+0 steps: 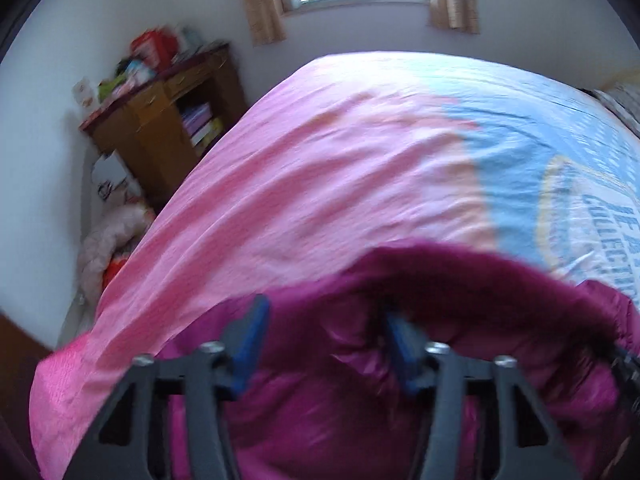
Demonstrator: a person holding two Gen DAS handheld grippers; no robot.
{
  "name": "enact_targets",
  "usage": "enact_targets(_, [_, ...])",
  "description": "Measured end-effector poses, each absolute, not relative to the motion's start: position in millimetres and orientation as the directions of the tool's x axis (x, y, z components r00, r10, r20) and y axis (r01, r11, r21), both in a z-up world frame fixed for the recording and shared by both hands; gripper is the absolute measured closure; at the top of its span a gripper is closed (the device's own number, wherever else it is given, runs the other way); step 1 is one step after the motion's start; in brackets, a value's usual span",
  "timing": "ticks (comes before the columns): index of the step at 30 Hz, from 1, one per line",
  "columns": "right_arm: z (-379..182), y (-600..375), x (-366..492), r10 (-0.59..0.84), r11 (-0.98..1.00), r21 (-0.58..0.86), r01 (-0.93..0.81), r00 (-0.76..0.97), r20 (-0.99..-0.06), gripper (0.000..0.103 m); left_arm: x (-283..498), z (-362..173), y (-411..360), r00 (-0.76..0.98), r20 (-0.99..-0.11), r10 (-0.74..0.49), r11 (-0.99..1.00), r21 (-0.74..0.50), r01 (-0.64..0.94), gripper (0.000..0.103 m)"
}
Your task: Fold large clothes
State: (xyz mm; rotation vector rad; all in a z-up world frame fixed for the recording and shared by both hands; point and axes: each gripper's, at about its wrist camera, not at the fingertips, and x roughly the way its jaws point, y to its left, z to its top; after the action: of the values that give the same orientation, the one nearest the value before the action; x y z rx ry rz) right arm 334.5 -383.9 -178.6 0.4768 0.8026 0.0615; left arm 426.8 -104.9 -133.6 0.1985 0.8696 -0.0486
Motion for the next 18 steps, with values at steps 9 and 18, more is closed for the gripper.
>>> enact_targets(9, [-179,-385,336,0.223,0.897,0.423,0.128,0.696,-0.683,0.093,413,-179,-65,0.643,-0.764,0.04,0.995,0.089,0.044,0.04])
enact_targets(18, [-125,-370,286,-0.02,0.94,0.257,0.223,0.79,-0.613,0.05,415,-178,-65,0.648,-0.762,0.018,0.997,0.062,0.045,0.039])
